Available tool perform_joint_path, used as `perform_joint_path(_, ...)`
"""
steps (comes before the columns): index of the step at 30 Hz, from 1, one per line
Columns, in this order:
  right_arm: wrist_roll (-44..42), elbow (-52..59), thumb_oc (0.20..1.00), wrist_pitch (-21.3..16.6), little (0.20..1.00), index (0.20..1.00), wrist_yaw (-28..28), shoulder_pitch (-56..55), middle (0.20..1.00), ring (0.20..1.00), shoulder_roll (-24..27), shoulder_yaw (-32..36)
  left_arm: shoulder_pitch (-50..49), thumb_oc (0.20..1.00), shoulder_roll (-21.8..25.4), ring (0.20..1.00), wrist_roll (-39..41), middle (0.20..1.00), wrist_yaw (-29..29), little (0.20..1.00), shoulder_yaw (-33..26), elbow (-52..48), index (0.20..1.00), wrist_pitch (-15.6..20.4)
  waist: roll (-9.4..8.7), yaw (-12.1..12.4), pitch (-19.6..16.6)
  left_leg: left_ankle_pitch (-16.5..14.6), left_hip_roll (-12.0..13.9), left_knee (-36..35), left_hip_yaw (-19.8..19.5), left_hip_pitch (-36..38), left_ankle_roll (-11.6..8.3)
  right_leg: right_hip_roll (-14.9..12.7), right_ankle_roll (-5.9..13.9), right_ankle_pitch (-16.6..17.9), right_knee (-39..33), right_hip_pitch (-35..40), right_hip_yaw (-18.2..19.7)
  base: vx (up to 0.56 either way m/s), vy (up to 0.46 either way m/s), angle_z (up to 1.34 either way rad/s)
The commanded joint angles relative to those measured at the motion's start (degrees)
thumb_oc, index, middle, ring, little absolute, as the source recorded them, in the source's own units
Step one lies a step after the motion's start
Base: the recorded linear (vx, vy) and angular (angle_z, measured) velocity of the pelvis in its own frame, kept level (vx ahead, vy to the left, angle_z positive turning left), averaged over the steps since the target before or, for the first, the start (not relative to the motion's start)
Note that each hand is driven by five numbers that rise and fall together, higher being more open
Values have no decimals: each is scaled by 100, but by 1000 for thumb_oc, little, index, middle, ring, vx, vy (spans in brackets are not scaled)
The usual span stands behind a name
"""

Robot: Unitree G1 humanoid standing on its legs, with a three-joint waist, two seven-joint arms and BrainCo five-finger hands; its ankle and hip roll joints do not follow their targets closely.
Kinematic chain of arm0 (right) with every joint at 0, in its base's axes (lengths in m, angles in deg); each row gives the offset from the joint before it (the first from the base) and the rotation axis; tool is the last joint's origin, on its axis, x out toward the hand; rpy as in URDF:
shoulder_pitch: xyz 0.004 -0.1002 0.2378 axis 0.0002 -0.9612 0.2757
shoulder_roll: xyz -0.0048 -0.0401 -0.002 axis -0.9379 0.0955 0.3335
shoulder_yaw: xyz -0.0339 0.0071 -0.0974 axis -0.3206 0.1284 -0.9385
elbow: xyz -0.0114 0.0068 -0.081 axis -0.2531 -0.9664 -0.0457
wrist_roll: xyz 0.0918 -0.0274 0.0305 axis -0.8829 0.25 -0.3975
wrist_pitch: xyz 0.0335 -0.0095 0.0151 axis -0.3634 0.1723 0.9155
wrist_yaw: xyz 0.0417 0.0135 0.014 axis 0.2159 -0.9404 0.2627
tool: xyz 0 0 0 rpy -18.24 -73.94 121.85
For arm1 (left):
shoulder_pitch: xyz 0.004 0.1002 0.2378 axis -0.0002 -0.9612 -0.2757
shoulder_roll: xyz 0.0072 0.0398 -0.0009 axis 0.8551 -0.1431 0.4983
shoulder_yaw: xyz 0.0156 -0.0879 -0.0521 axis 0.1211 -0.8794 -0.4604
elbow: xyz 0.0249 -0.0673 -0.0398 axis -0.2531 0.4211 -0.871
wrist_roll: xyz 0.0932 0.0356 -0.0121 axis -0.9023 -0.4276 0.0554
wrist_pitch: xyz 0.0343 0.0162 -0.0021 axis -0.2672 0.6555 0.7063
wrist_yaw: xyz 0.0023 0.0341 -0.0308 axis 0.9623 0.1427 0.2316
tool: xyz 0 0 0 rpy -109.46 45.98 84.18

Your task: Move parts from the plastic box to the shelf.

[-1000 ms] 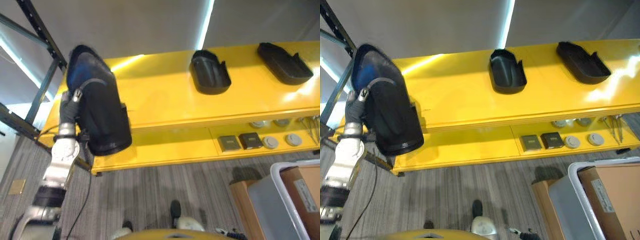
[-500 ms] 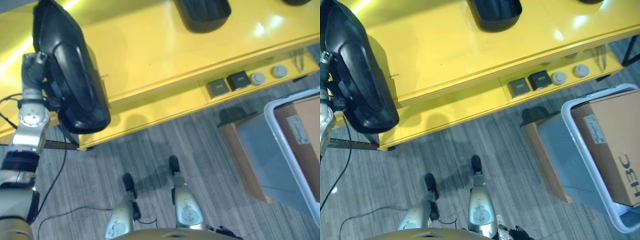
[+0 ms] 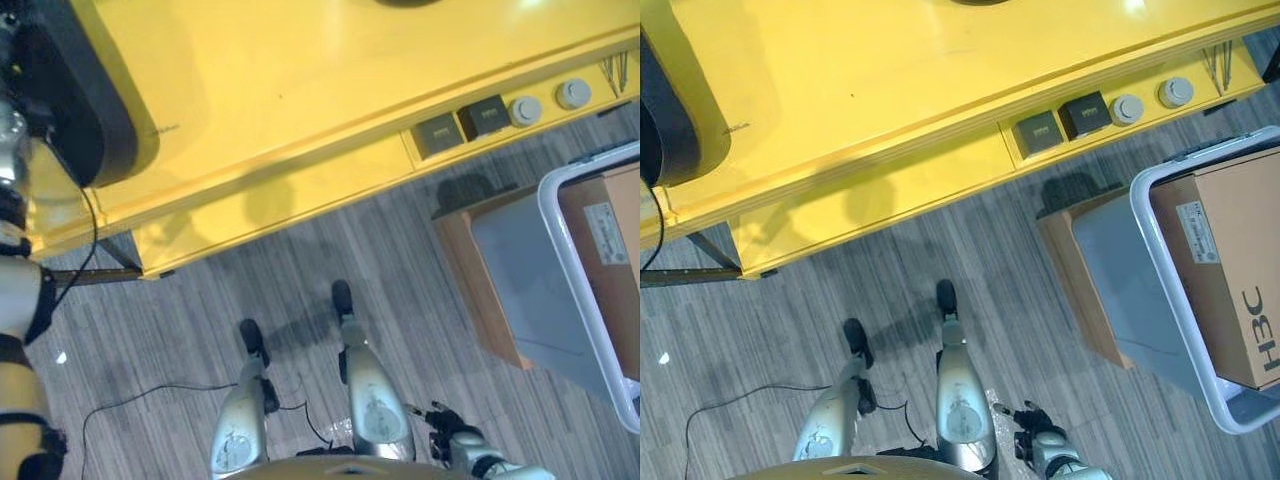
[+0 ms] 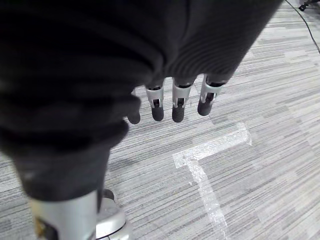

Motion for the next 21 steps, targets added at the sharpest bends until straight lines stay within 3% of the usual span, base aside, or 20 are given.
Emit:
perform_joint_path(1, -285, 5, 1000, -26, 1000, 1000, 66, -9, 1000, 1000, 24, -71, 318, 200, 520, 200, -730, 200, 62, 200, 234, 266, 200, -23, 32, 25, -101, -324, 157, 687, -170, -103, 10, -217, 385, -639, 1139, -327, 300, 0, 0, 0)
perform_joint_path(7, -423, 110, 1000, -78, 1000, 1000, 151, 23, 1000, 1000, 11, -160, 672, 200, 732, 200, -1459, 200, 253, 200, 928, 422, 200, -104, 42, 30, -91, -342, 190, 775, -130, -207, -7, -162, 378, -628, 1192, -473, 350, 3, -9, -4)
perform_joint_path(8, -418, 106, 1000, -73, 1000, 1000, 175, 31, 1000, 1000, -3, -208, 723, 586, 720, 586, -1470, 586, 251, 586, 950, 501, 586, -148, 40, 36, -92, -344, 202, 776, -122, -205, -7, -156, 379, -620, 1198, -483, 357, 17, -18, -7)
perform_joint_path(9, -425, 92, 1000, -54, 1000, 1000, 182, 46, 1000, 1000, -12, -223, 763, 586, 702, 586, -1538, 586, 272, 586, 1000, 604, 586, -198, 41, 37, -95, -350, 210, 769, -115, -188, -5, -143, 383, -623, 1212, -490, 371, 28, -21, -5)
perform_joint_path(10, -427, 40, 1000, -27, 1000, 1000, 181, 52, 1000, 1000, -26, -245, 743, 1000, 643, 1000, -1616, 1000, 254, 1000, 974, 691, 1000, -266, 45, 42, -101, -355, 217, 774, -115, -162, -8, -139, 388, -635, 1228, -477, 377, 30, -19, -8)
perform_joint_path(21, -368, -74, 1000, 78, 1000, 1000, 206, 108, 1000, 1000, -49, -397, 850, 1000, 242, 1000, -1699, 1000, 33, 1000, 744, 918, 1000, -455, 70, 32, -226, -396, 274, 765, -109, 31, -32, -96, 378, -746, 1302, -367, 350, 8, -8, -3)
